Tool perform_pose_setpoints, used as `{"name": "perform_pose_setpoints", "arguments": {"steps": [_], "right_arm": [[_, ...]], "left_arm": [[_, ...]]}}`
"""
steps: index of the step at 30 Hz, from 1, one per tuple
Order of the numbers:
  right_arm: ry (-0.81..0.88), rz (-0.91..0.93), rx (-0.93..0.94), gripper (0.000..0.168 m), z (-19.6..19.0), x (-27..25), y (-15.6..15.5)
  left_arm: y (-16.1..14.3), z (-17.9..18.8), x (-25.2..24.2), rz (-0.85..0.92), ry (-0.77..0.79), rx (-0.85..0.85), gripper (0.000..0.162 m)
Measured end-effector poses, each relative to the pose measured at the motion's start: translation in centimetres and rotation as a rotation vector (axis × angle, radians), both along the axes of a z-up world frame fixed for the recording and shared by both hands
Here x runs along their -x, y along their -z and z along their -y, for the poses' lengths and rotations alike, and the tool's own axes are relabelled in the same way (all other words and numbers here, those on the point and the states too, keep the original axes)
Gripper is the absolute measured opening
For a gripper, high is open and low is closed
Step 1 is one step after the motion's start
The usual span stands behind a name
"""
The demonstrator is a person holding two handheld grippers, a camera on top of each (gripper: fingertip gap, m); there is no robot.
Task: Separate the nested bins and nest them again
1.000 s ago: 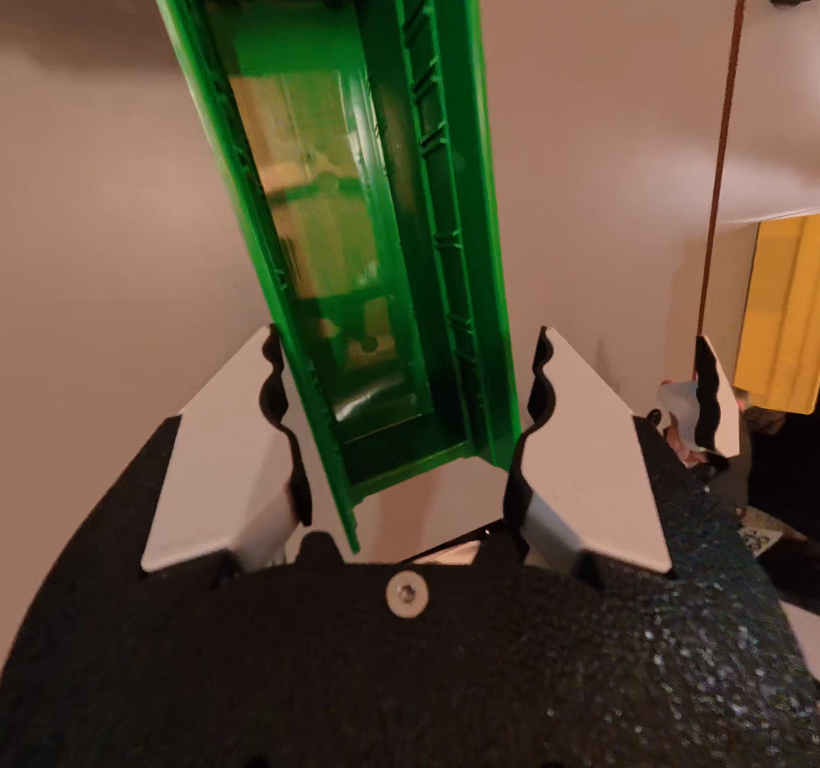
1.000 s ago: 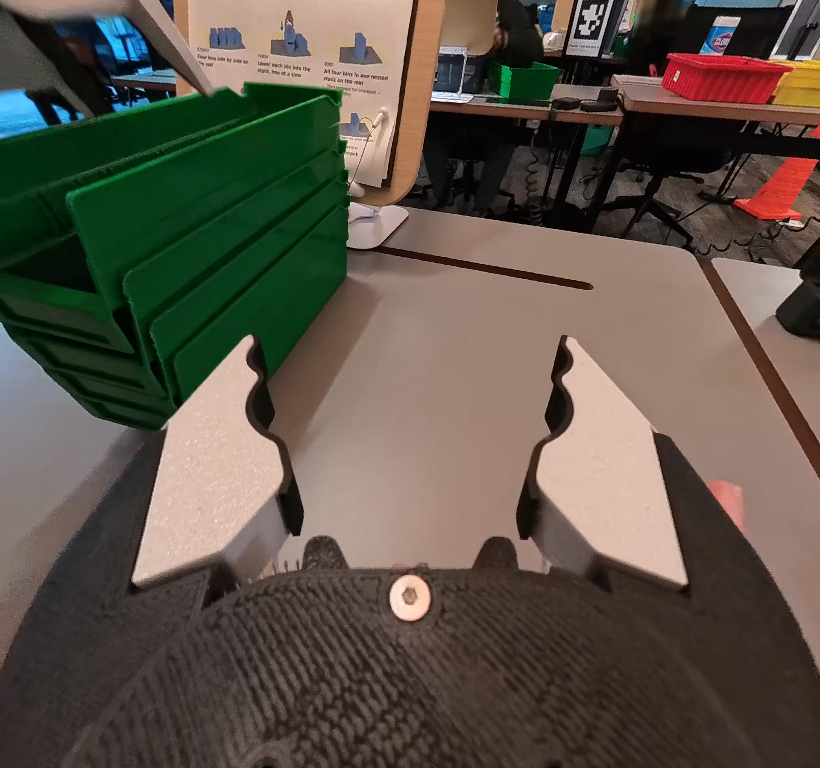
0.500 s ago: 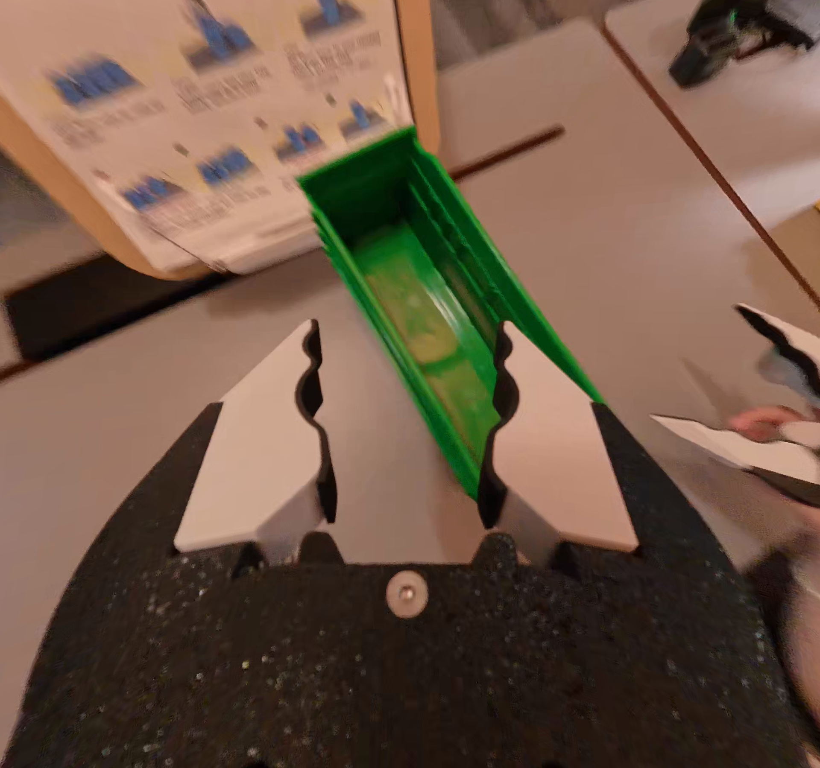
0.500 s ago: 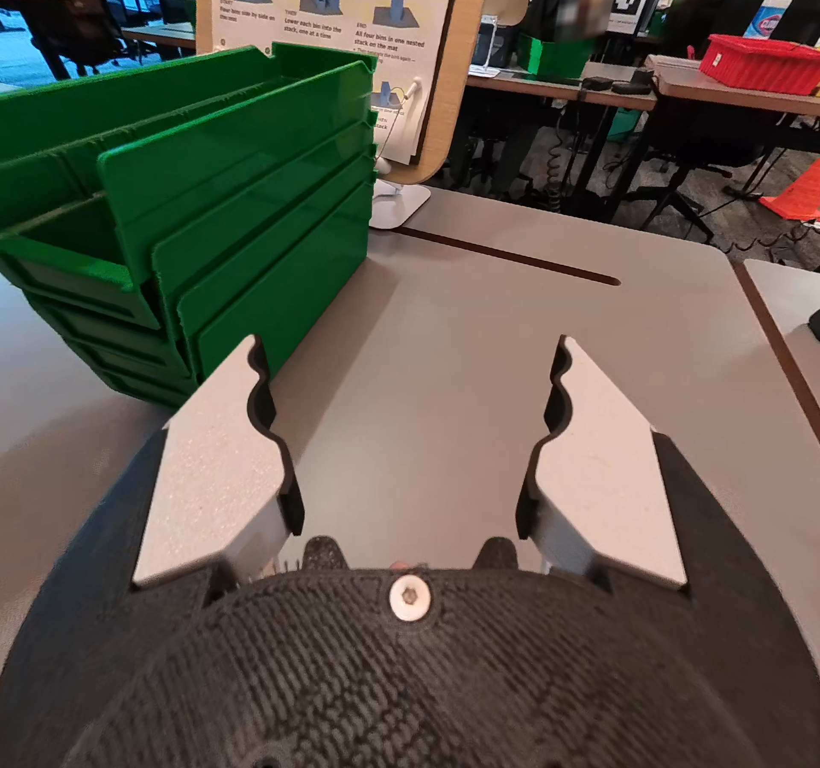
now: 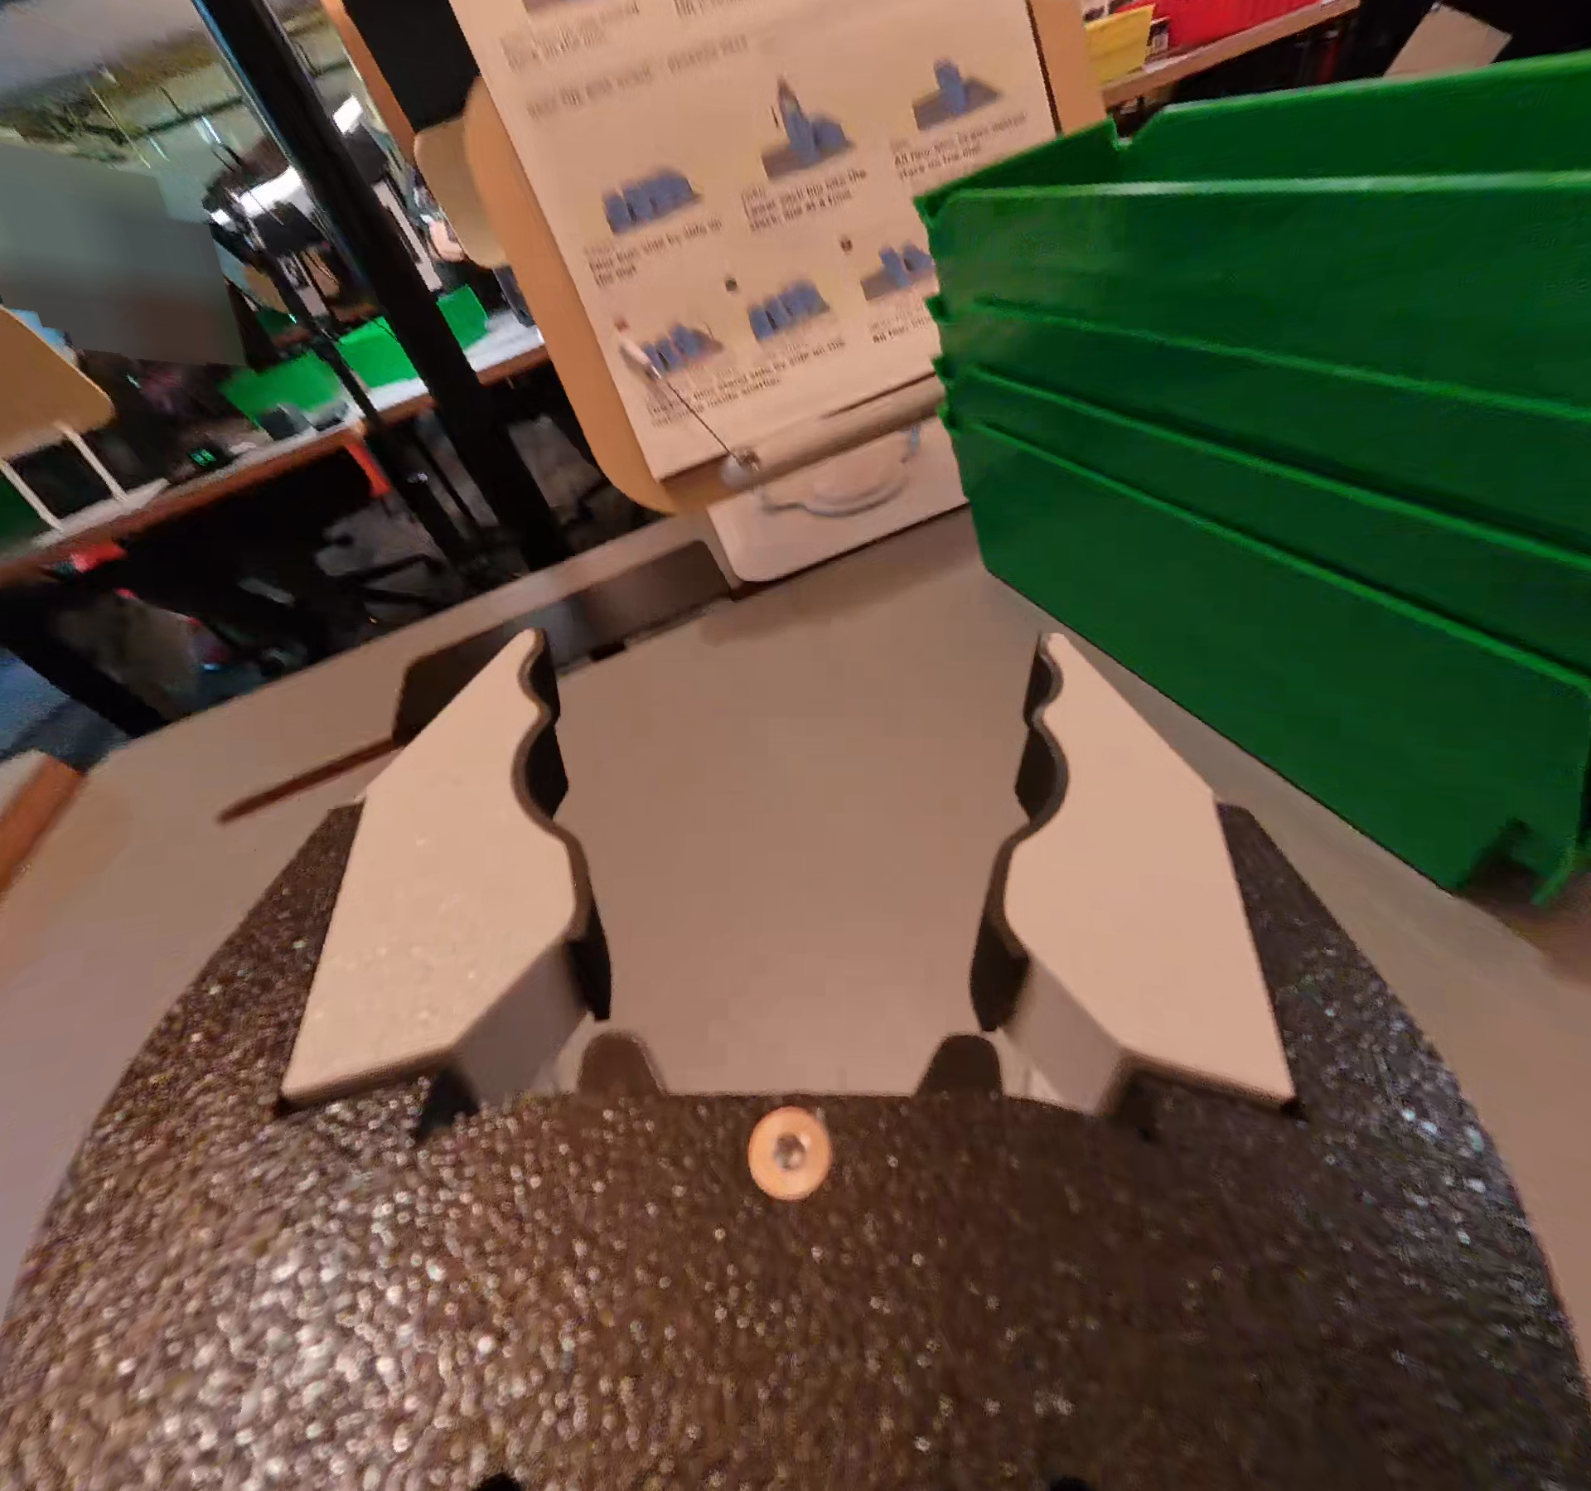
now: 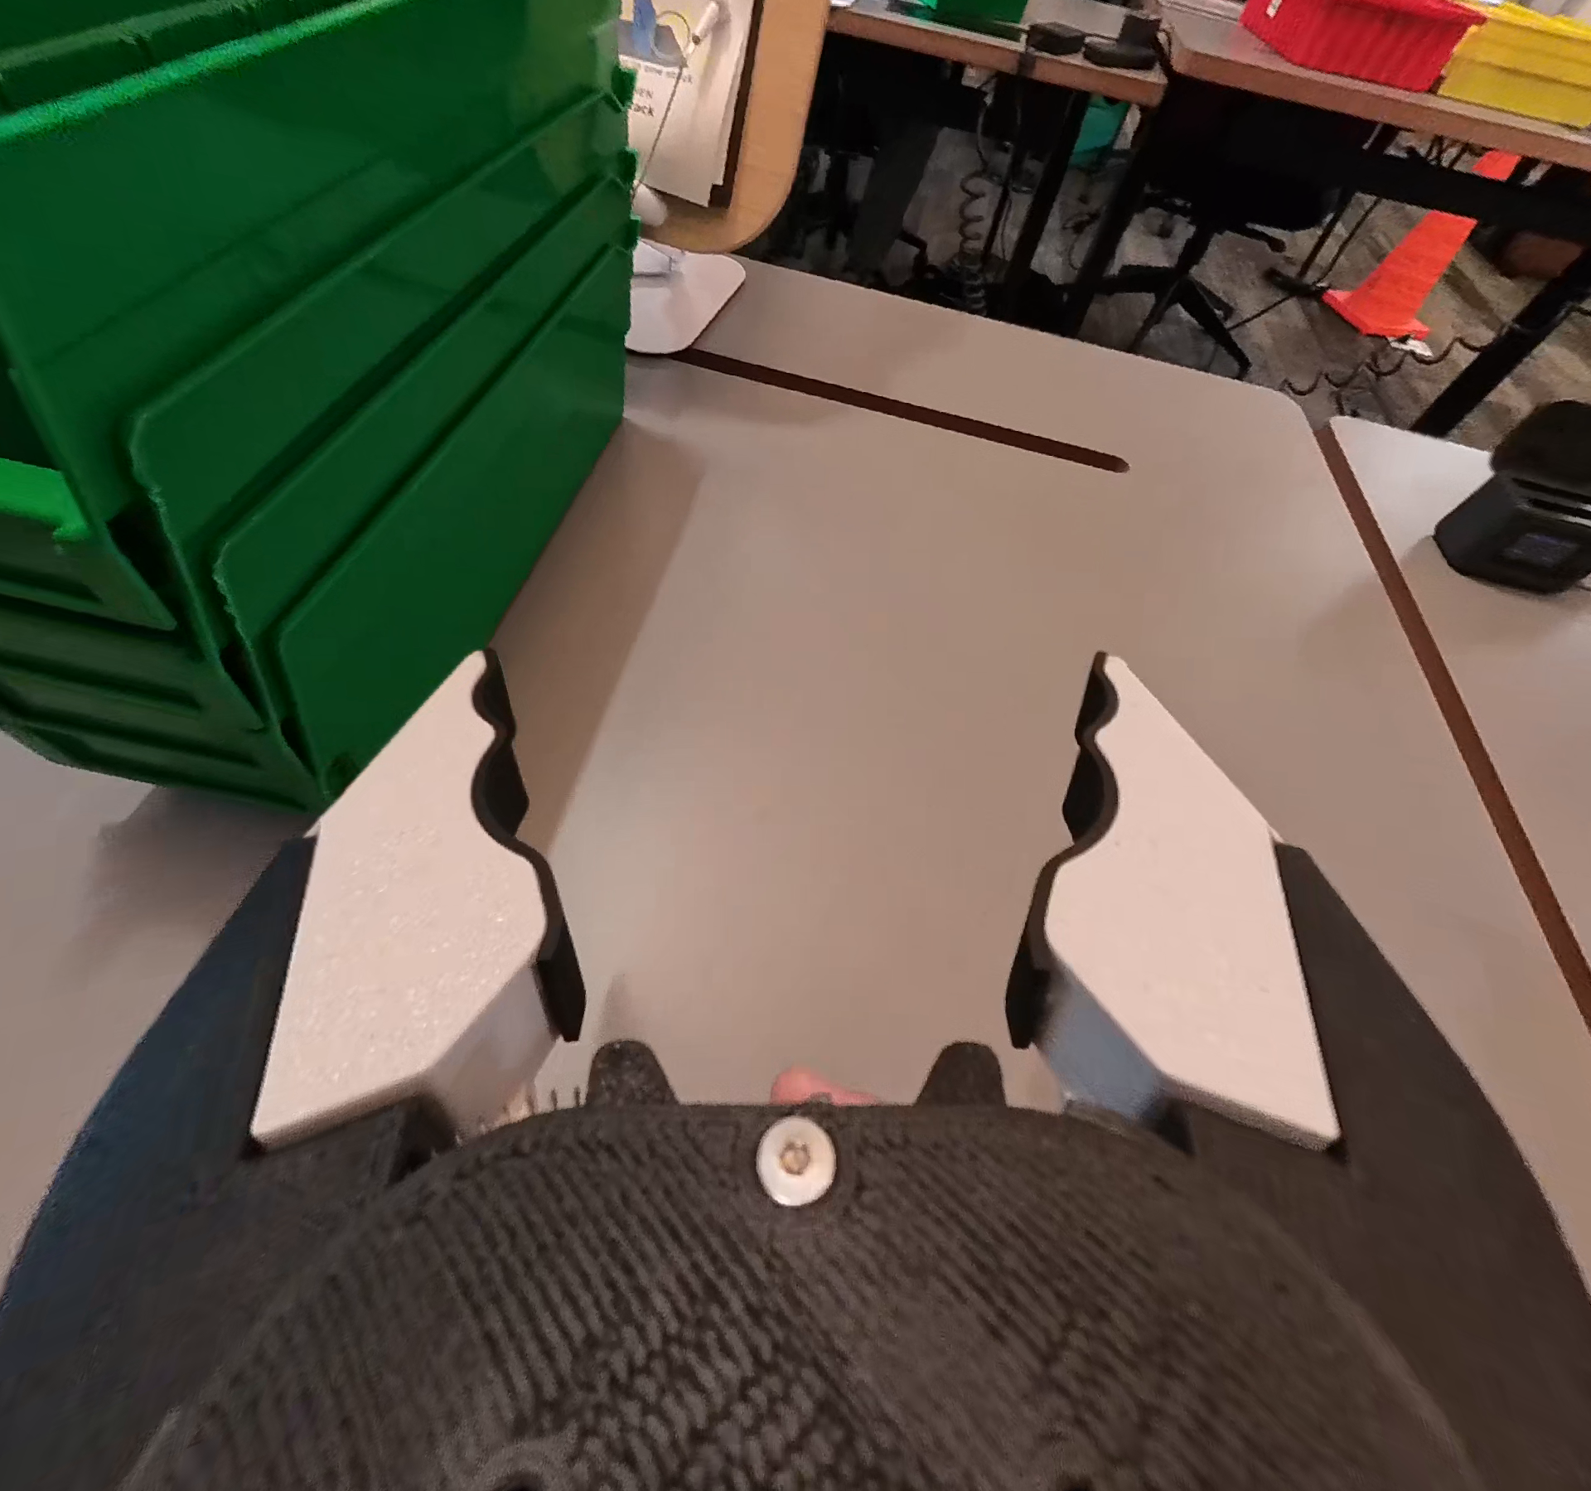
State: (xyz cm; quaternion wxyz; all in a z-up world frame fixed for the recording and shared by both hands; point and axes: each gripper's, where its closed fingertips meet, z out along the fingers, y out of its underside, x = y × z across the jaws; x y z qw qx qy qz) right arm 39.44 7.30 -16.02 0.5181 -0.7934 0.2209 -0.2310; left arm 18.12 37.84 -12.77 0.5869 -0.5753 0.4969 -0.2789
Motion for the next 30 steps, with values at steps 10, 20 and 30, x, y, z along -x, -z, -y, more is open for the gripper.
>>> {"name": "perform_pose_setpoints", "arguments": {"steps": [10,20,30], "right_arm": [[0.073,0.066,0.055,0.129,-1.0,0.2,-2.6],[-0.067,-0.113,-0.02,0.154,-9.0,3.4,-12.2],[-0.055,-0.305,0.34,0.13,-20.6,2.6,-9.9]], "left_arm": [[4.5,2.2,-1.8,0.018,0.053,0.184,0.117],[4.7,3.1,-1.8,0.073,0.133,0.247,0.118],[5.5,3.8,-2.0,0.042,0.162,0.248,0.119]]}}
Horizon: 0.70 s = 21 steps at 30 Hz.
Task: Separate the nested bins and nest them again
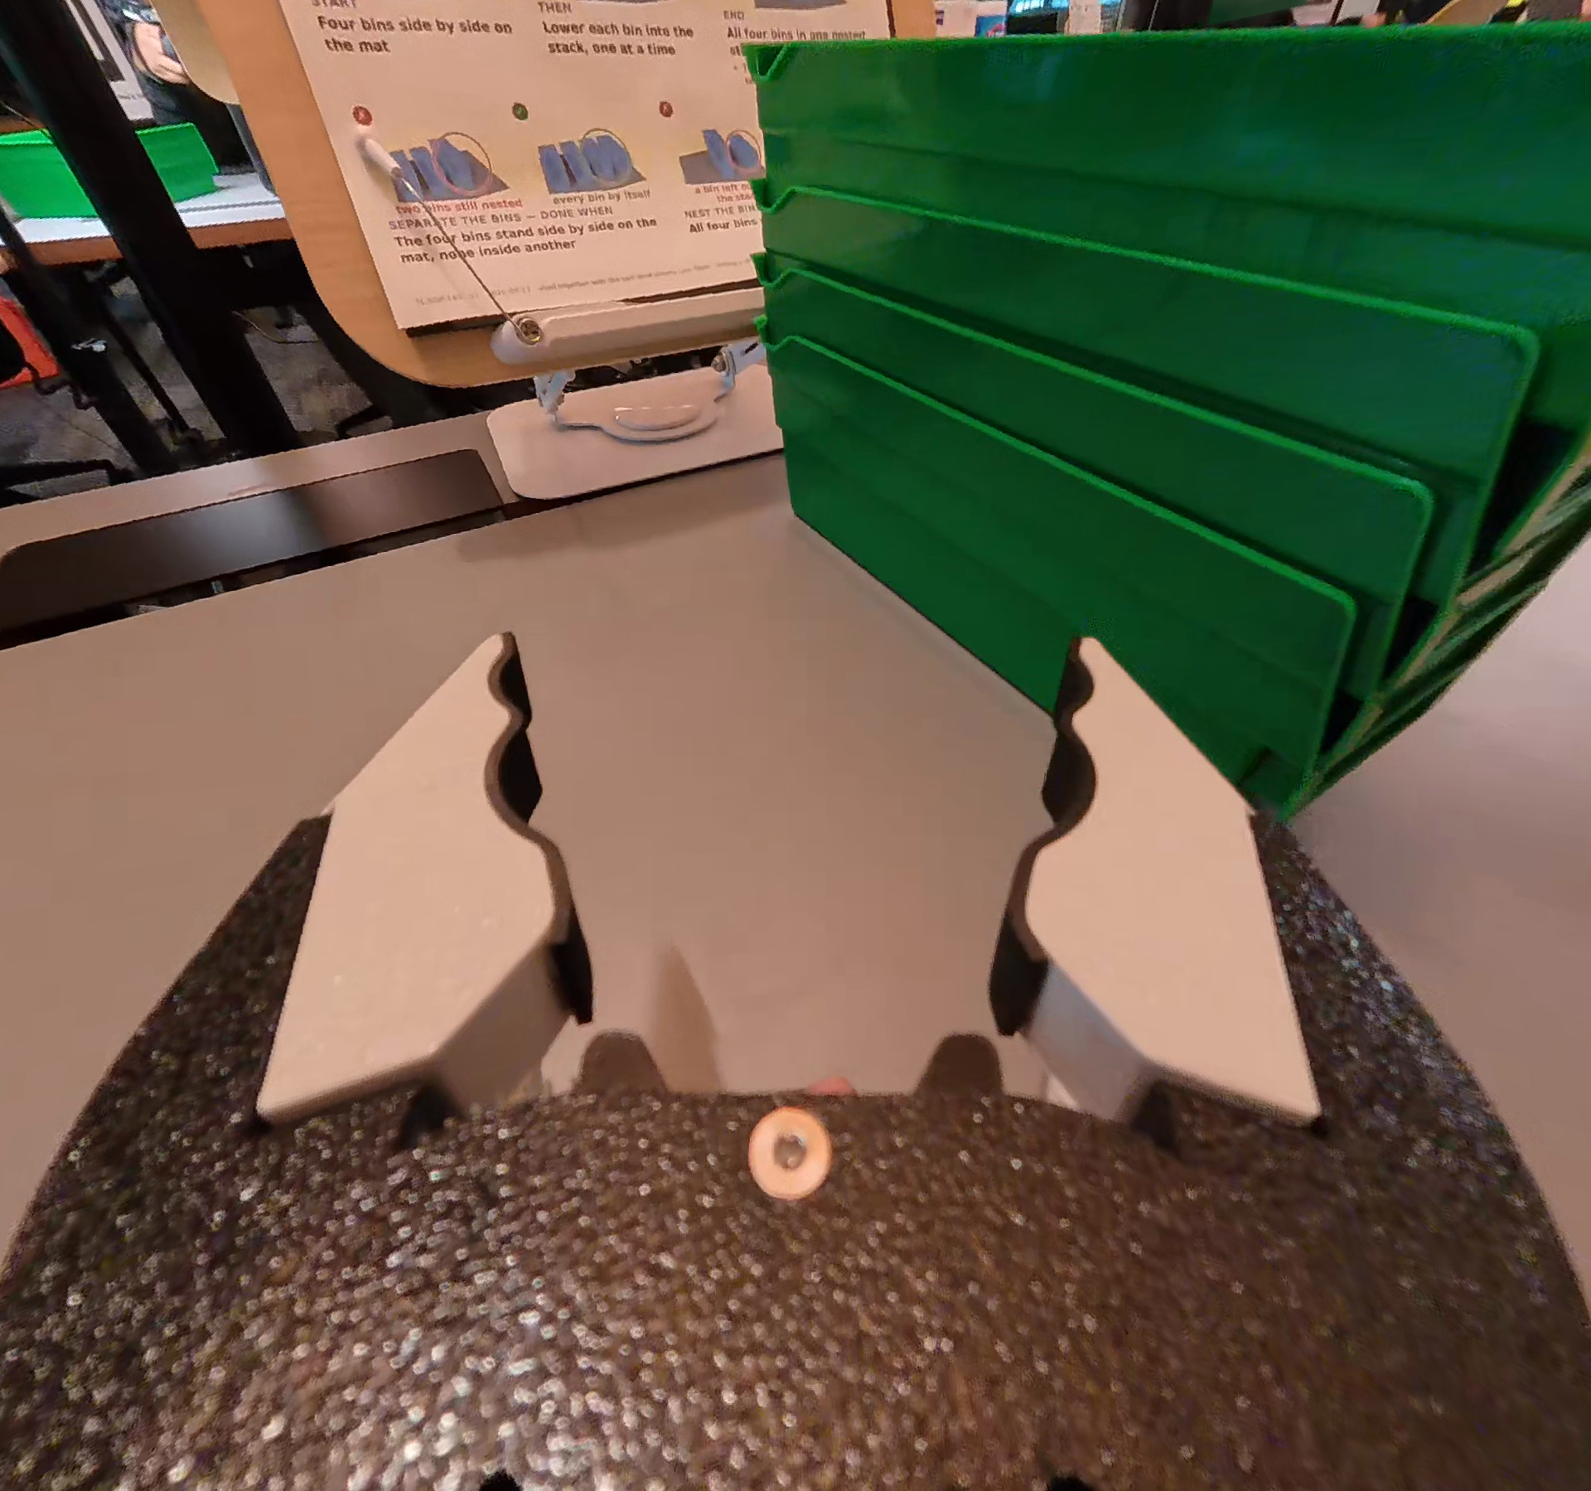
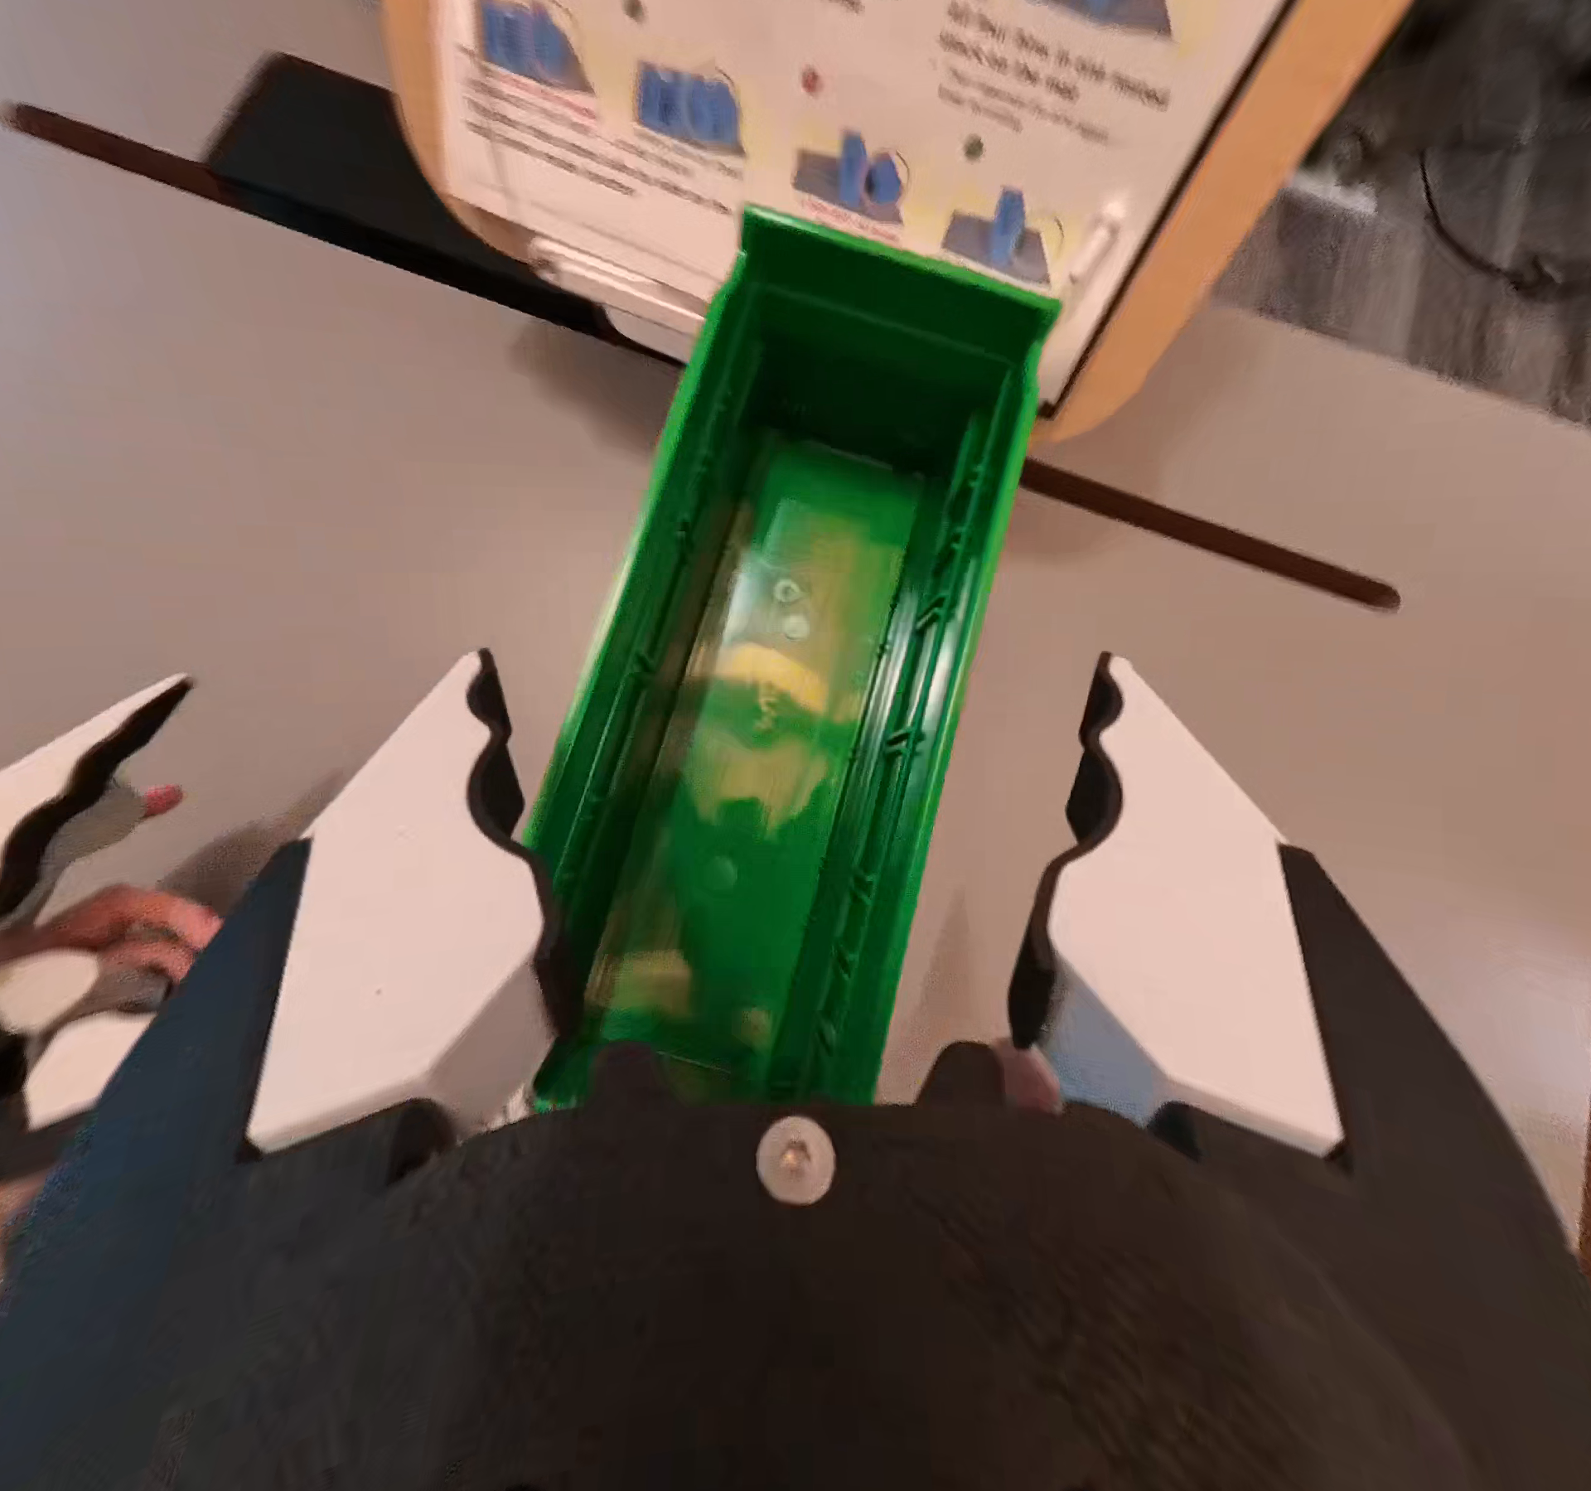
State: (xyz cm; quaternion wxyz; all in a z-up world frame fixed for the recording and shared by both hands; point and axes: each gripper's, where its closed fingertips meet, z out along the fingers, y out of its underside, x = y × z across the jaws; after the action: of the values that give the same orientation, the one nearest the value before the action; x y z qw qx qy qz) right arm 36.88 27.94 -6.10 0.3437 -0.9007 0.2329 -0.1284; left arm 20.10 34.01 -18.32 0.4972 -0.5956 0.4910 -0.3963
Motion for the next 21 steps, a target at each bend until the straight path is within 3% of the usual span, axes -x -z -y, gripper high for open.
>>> {"name": "perform_pose_setpoints", "arguments": {"steps": [4,7,9,13,15,18,21], "right_arm": [[0.088,-0.041,0.098,0.118,-1.2,-1.0,2.4],[0.145,-0.17,0.139,0.12,-1.3,-1.0,4.5],[0.184,-0.197,0.155,0.129,-1.1,-1.5,5.0],[0.185,-0.233,0.189,0.133,-1.1,-1.5,5.8],[0.178,-0.26,0.215,0.128,-1.1,-1.0,6.4],[0.182,-0.272,0.247,0.135,-0.8,-0.9,7.0],[0.165,-0.301,0.257,0.127,-0.9,-0.6,7.1]], "left_arm": [[-0.2,-0.6,0.5,0.008,-0.008,0.01,0.119],[-0.6,-1.5,1.0,0.034,-0.022,0.041,0.118],[-0.9,-2.0,1.3,0.051,-0.027,0.065,0.118],[-1.0,-2.7,1.7,0.072,-0.032,0.088,0.117],[-0.7,-2.8,1.6,0.064,-0.028,0.102,0.117],[-0.5,-2.7,1.6,0.05,-0.02,0.106,0.117],[-0.6,-2.6,1.7,0.05,-0.018,0.098,0.117]]}}
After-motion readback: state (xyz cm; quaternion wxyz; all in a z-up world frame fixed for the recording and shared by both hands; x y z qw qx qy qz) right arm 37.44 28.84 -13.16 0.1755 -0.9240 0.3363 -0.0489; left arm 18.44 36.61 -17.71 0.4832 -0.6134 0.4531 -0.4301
